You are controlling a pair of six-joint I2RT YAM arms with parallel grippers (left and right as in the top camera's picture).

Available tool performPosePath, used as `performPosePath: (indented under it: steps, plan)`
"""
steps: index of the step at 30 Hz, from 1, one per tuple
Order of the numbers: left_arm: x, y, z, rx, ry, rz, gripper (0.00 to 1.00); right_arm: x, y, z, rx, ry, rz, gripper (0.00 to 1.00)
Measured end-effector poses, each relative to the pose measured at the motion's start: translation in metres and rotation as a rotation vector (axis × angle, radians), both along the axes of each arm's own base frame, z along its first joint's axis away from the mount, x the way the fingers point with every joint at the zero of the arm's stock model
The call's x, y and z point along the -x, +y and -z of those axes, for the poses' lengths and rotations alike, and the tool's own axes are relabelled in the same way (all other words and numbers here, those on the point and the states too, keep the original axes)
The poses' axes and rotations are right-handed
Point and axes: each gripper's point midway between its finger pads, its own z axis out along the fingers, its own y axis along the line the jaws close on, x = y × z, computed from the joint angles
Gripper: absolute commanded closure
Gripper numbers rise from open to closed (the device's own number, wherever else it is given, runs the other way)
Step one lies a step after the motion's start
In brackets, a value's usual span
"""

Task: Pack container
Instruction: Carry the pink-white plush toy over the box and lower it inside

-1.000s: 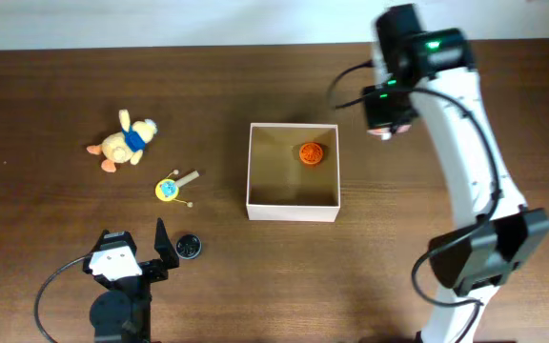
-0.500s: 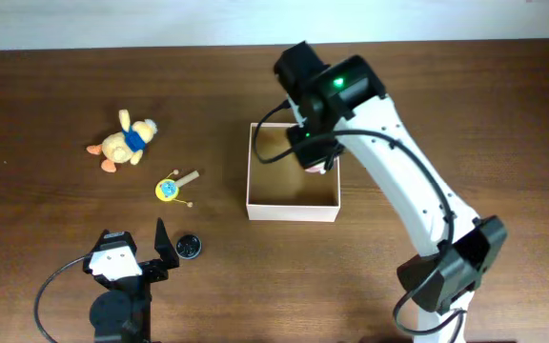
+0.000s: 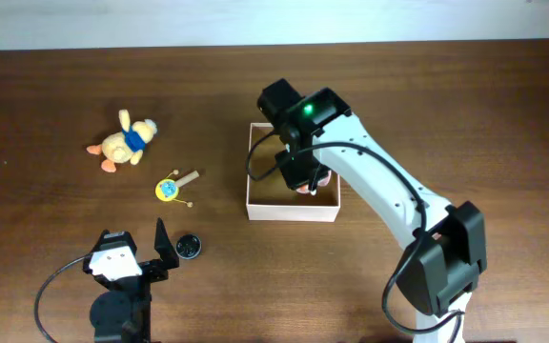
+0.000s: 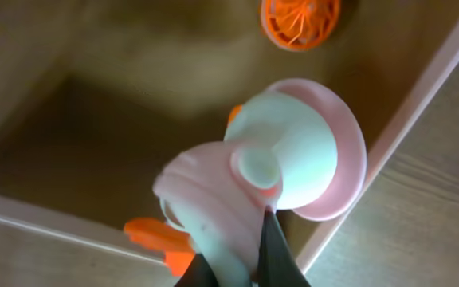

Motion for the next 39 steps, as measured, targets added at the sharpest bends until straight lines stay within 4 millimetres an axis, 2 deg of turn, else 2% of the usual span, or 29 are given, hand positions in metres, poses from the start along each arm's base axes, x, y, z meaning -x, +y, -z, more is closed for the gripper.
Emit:
performPosePath:
  steps: [8, 18, 27, 35, 39]
  plan:
    - [0.000, 0.000, 0.000, 0.000, 0.000, 0.000, 0.01, -0.001, 0.001, 0.027, -0.005, -0.002, 0.033, 0.96]
    - [0.000, 0.000, 0.000, 0.000, 0.000, 0.000, 0.01, 0.009, -0.006, 0.060, 0.013, 0.027, 0.088, 0.96]
    - [0.000, 0.000, 0.000, 0.000, 0.000, 0.000, 0.01, 0.003, -0.001, 0.063, -0.016, -0.001, 0.109, 0.96]
    - [0.000, 0.000, 0.000, 0.000, 0.000, 0.000, 0.01, 0.000, 0.012, 0.063, -0.053, -0.021, 0.097, 0.94]
    - [0.000, 0.000, 0.000, 0.000, 0.000, 0.000, 0.01, 0.004, 0.022, 0.062, -0.064, -0.022, 0.074, 0.94]
